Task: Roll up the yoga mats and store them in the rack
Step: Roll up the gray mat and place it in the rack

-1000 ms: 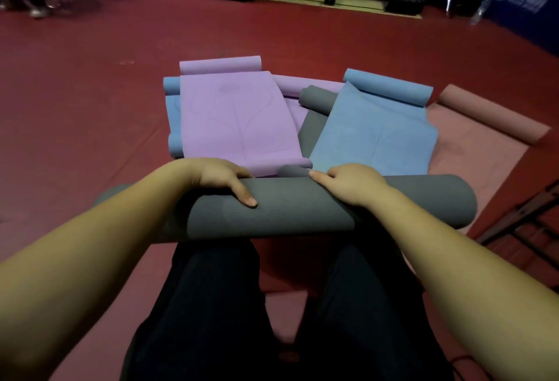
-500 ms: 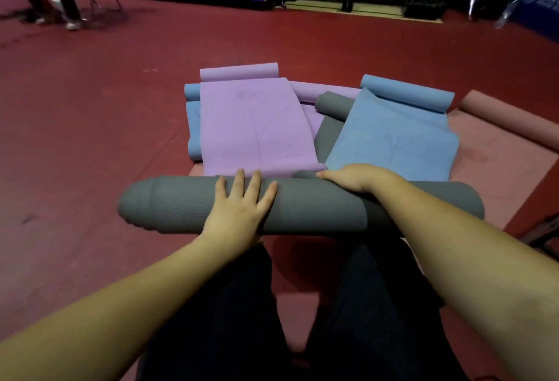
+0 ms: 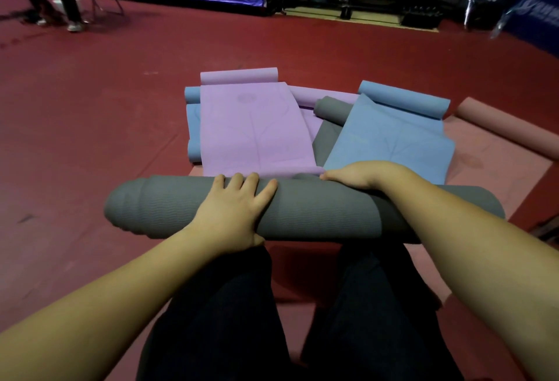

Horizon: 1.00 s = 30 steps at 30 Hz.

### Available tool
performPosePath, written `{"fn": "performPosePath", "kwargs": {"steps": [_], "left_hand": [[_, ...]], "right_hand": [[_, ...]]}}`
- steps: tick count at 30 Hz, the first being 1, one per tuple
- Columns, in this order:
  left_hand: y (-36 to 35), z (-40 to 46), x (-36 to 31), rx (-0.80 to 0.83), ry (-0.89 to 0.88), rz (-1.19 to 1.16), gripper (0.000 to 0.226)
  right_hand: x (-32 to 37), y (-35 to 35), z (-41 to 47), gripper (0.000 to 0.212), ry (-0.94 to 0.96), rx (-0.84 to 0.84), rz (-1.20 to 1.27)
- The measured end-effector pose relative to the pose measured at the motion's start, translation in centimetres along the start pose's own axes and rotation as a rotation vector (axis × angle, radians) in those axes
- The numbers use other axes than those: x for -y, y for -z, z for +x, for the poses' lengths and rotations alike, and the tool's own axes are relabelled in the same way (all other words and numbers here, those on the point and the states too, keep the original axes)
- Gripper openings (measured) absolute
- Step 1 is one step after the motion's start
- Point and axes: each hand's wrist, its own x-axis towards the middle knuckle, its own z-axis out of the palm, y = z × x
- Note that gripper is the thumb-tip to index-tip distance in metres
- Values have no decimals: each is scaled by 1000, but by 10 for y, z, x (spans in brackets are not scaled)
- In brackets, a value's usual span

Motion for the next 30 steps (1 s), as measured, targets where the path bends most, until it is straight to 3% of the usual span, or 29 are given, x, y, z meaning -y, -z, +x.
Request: {"fn": "performPosePath", "kwargs": {"steps": [3, 6, 10, 14, 20, 25, 30], "left_hand": [[11, -13, 0, 67, 5, -40, 116], [19, -21, 1, 139, 10, -67, 118], [20, -23, -2, 199, -17, -121, 117], [17, -8, 6, 302, -22, -199, 118], [21, 29, 28, 533, -22, -421, 106], [10, 63, 48, 783, 4, -682, 115], [3, 79, 53, 863, 48, -881, 85]], "right_hand": [[8, -1, -7, 55, 36, 74, -35], [9, -2, -15, 34, 37, 140, -25], [4, -9, -14, 36, 35, 178, -11], [5, -9, -9, 54, 45, 47, -139], [-8, -10, -18, 48, 113, -171, -215], [-16, -32, -26, 72, 117, -269, -193], [-12, -28, -14, 71, 33, -250, -210]]}}
